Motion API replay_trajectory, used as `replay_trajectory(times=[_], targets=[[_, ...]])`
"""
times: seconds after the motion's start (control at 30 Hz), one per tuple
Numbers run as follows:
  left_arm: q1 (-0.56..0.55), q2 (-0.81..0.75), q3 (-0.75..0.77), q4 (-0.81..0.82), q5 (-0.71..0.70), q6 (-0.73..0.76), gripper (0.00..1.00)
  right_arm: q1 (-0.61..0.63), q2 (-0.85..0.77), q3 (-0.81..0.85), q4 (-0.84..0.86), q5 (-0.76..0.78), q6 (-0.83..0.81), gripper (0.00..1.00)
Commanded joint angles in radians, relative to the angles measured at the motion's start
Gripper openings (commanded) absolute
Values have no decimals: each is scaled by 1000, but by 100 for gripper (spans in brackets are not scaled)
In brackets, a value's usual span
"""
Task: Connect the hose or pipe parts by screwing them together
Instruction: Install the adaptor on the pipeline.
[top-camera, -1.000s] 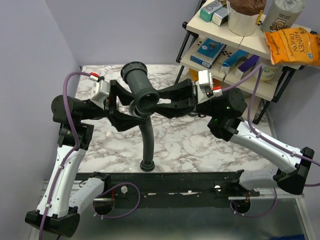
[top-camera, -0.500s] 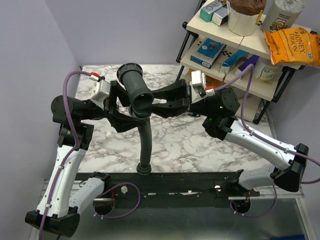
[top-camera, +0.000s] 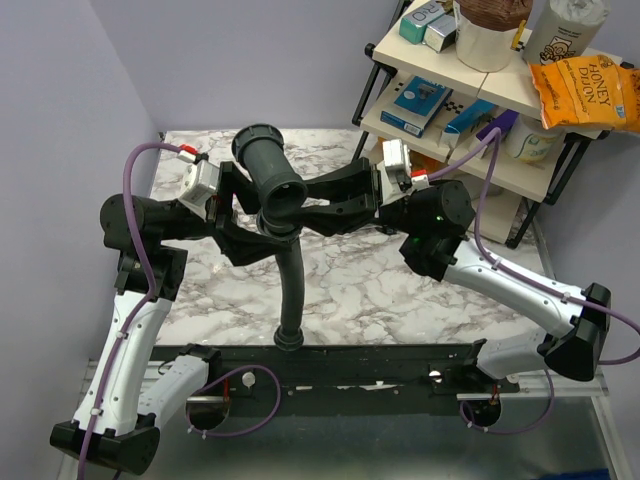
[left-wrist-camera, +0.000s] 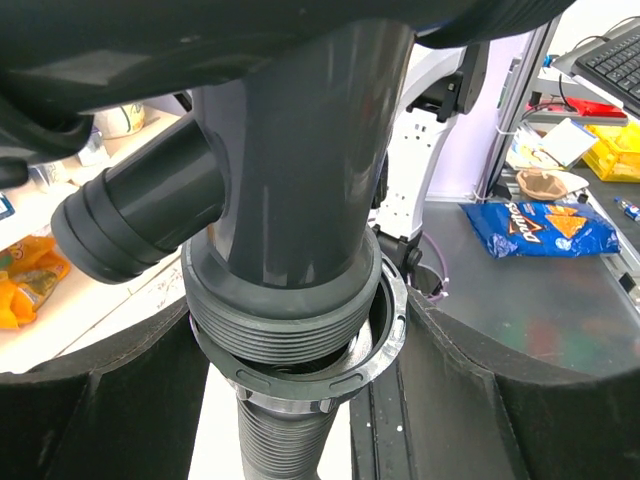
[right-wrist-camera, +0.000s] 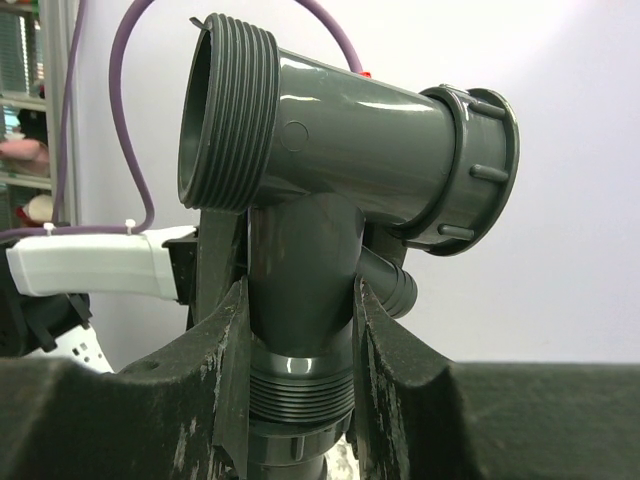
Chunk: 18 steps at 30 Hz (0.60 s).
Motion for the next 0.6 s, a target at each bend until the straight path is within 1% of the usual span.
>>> replay_trajectory(times=[0.0,0.23,0.57], targets=[[-4,-24,3,77,9,-19,0,5,30,-20,47,25,46,1],[-4,-30,1,80,12,-18,0,5,23,1,-56,8,12,1],[-3,-33,3,83,-14,-18,0,5,22,-56,38,5,92,1]])
